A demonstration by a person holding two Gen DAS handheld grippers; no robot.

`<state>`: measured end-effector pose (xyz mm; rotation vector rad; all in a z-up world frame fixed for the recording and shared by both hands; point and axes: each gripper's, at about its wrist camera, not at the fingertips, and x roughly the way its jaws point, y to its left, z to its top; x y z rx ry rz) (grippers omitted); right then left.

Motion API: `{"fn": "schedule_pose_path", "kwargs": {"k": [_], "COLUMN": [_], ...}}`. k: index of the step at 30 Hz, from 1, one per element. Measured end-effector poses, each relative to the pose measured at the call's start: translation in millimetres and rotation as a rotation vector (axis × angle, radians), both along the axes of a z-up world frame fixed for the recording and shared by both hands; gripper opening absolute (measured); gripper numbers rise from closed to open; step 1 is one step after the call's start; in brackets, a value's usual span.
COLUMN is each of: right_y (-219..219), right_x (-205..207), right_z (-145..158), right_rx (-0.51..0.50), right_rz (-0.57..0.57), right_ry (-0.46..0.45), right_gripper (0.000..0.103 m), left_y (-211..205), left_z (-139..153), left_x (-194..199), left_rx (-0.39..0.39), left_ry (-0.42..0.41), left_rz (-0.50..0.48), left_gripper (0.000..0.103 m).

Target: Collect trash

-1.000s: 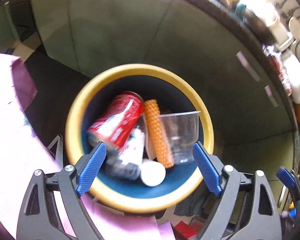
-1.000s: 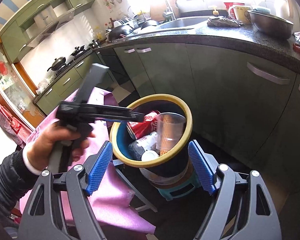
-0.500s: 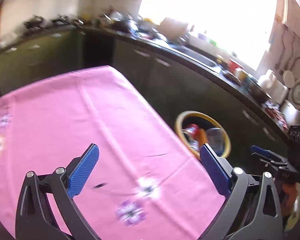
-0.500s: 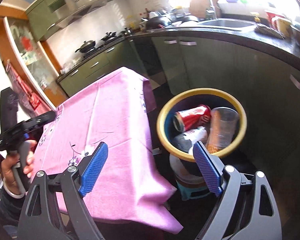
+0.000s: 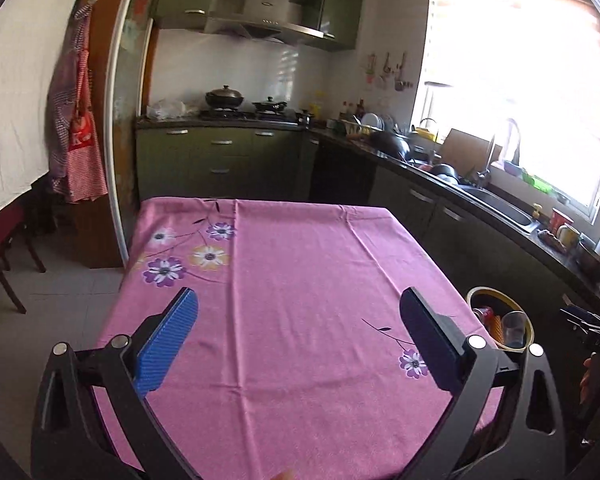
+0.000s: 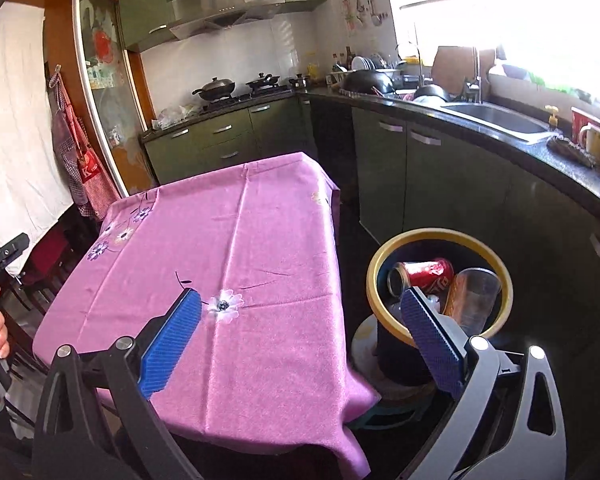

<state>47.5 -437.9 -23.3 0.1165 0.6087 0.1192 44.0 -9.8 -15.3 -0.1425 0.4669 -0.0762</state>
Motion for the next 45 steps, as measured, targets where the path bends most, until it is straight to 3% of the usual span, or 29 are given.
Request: {"fn": "schedule_pose_path", "kwargs": {"k": [8, 11, 22, 45], "right_y": [19.1, 19.9, 16.9, 14.1], "right_x": [-32.1, -41.1, -48.2, -43.1], "right_z": [25.1, 30.5, 31.2, 27.0], "right_rx": [-0.089, -0.098, -0.088, -0.081], "right_rz": [-0.035, -0.048, -0.046, -0.039], "right_ry": [-0.100, -0.118, -0.124, -0.112], "right_gripper": [0.098, 0.098, 0.098, 0.098], "left_y": [0.4, -1.4, -11.7, -18.6], "left_z": [11.7, 13.6, 17.9, 14.8], "left_x": [-39.3, -44.5, -55.6, -51.7], "left_rx": [0.040, 0.022, 0.024, 0.041], "left_ry": [-0.054, -0.067, -0.099, -0.073], "left_rz": [-0.009, -0.037, -0.058, -0.093], "left_gripper": [0.096, 0.096, 0.096, 0.096]}}
